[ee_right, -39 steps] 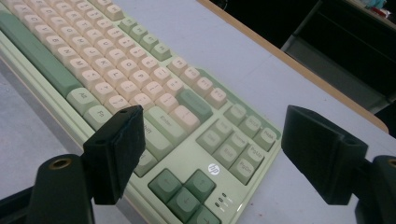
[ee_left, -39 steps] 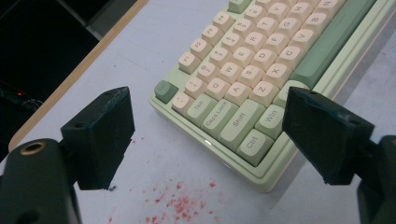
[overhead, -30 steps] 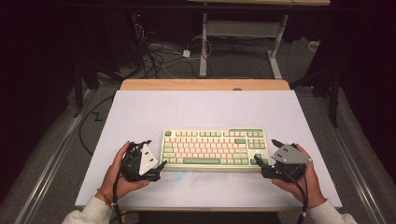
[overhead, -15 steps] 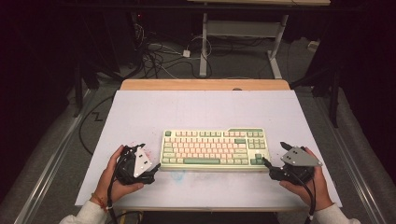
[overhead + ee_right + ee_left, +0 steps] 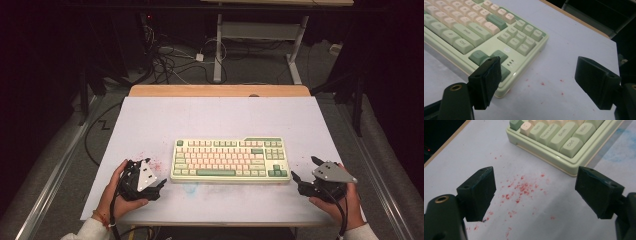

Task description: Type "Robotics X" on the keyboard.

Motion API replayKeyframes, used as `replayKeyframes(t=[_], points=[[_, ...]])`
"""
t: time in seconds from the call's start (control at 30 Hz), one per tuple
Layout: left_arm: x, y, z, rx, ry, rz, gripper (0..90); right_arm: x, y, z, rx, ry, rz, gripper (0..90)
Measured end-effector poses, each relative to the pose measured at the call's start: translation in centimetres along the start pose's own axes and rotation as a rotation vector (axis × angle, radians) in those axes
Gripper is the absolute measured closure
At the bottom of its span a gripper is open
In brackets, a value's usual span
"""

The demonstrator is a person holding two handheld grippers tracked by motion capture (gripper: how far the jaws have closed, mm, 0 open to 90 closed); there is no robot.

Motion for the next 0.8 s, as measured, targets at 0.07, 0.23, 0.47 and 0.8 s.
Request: replayKeyframes(t=[0.07,0.23,0.47,0.8], points=[[0.3,0.2,0.0,0.001,-0.001,-0.008,15.7,0.3,0.0,0.2,0.005,0.015,-0.004,21.6],[0.9,0.5,-0.1,0.011,-0.009,-0.025,15.7,1.1,0.0,0.6,0.005,0.031,-0.008,20.8],[2.0,0.7,0.1,0.013,-0.031,-0.052,15.7,2.4,0.1,0.7,0.003,0.056,-0.027,18.0],[2.3,0.4,0.4,0.009,-0.051,-0.043,15.7,3.0,0.1,0.8,0.007,0.064,-0.027,17.1]])
Point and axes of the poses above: each handheld gripper's, and its own axes: y roughly forward along the jaws, x roughly out of its underside, z roughly to its right, the point moved 2 cm from there along y, roughly forward along the jaws, and after that the axes turned 7 degrees about -z, right-handed, at the moved point
